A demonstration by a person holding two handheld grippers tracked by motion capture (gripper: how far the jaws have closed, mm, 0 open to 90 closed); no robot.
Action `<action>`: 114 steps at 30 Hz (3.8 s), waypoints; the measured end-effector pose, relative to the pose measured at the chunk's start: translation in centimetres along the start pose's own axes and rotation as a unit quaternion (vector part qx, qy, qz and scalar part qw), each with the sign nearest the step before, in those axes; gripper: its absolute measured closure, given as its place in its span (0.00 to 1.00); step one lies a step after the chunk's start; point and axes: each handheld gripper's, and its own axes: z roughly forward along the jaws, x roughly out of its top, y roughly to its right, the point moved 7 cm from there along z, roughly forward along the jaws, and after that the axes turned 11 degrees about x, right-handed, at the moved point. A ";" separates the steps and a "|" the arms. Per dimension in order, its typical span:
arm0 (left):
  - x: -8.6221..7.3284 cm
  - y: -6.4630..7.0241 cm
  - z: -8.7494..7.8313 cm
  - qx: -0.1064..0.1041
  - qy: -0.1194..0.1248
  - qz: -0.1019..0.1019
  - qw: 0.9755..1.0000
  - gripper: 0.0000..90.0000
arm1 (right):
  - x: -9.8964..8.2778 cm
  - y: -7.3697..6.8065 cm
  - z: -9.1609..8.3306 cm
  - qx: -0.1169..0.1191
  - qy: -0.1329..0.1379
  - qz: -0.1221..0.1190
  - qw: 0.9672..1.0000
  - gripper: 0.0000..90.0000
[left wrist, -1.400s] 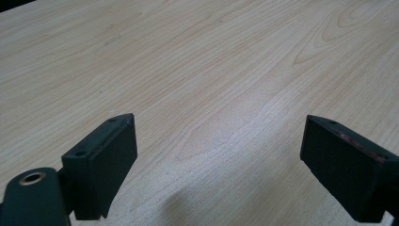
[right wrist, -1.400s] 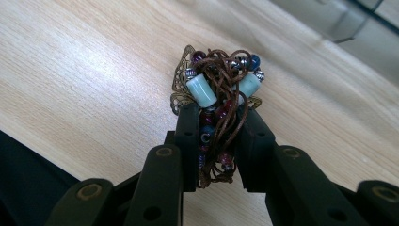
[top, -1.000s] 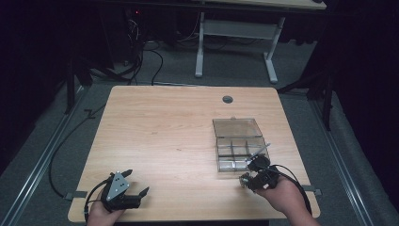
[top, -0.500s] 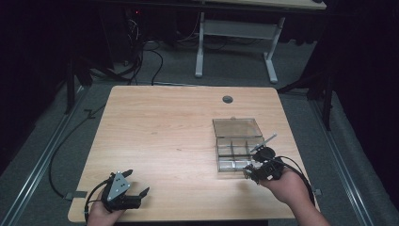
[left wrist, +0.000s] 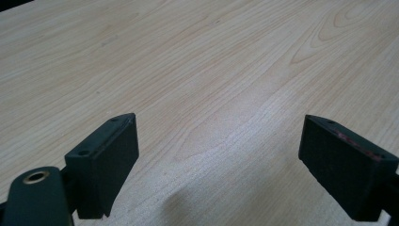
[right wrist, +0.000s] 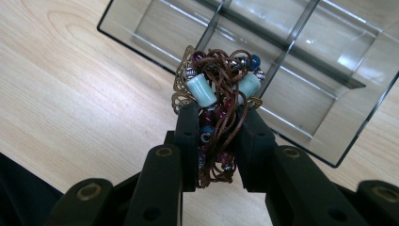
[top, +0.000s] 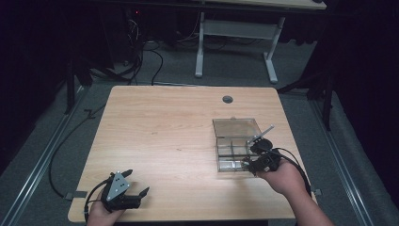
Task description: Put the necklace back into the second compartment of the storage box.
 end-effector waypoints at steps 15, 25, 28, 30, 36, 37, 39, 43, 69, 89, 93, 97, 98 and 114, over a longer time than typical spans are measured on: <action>0.0 0.0 0.0 -0.001 -0.001 0.000 1.000 0.14 | 1.2 0.8 -0.2 -0.005 0.001 0.002 1.000 0.82; 0.0 0.0 0.0 -0.002 0.000 0.000 1.000 0.14 | 2.8 1.3 0.0 -0.010 0.000 -0.003 1.000 0.82; 0.0 0.0 0.0 -0.002 0.001 -0.002 1.000 0.14 | 3.3 1.3 0.1 -0.009 -0.003 -0.002 1.000 0.82; 0.0 0.0 0.0 -0.002 0.002 -0.004 1.000 0.14 | 3.9 1.5 0.3 -0.012 -0.005 -0.005 1.000 0.82; 0.0 0.0 0.0 -0.004 0.001 -0.005 1.000 0.14 | 4.8 2.0 0.8 -0.014 -0.007 0.002 1.000 0.82; 0.0 0.0 0.0 -0.004 0.000 -0.004 1.000 0.14 | 5.1 2.3 1.0 -0.012 -0.005 0.001 1.000 0.82; 0.0 0.0 0.0 -0.004 0.001 -0.003 1.000 0.14 | 5.3 2.5 1.1 -0.013 -0.008 0.000 1.000 0.82; 0.0 -0.1 0.0 -0.004 0.000 -0.003 1.000 0.14 | 5.8 3.3 1.9 -0.017 -0.014 0.009 1.000 0.82; -0.1 0.1 0.0 -0.008 -0.001 0.003 1.000 0.15 | 7.7 5.5 5.4 -0.024 -0.059 0.017 0.998 0.82; -0.1 0.0 0.0 -0.007 -0.002 0.001 1.000 0.15 | 8.1 4.5 3.1 -0.002 -0.015 0.029 0.999 0.69; -0.1 0.1 0.0 -0.006 -0.005 0.005 1.000 0.15 | 7.5 4.4 2.9 -0.004 -0.024 0.031 0.999 0.80; -0.1 0.1 -0.1 -0.005 -0.002 0.003 1.000 0.15 | 7.0 4.7 3.5 0.002 -0.025 0.032 0.999 0.95; -0.1 0.1 -0.1 -0.005 -0.003 0.004 1.000 0.15 | 6.9 4.9 3.9 -0.003 -0.030 0.032 0.999 0.96; -0.1 0.1 -0.1 -0.008 -0.003 0.003 1.000 0.16 | 7.3 5.0 4.7 -0.006 -0.036 0.043 0.998 0.87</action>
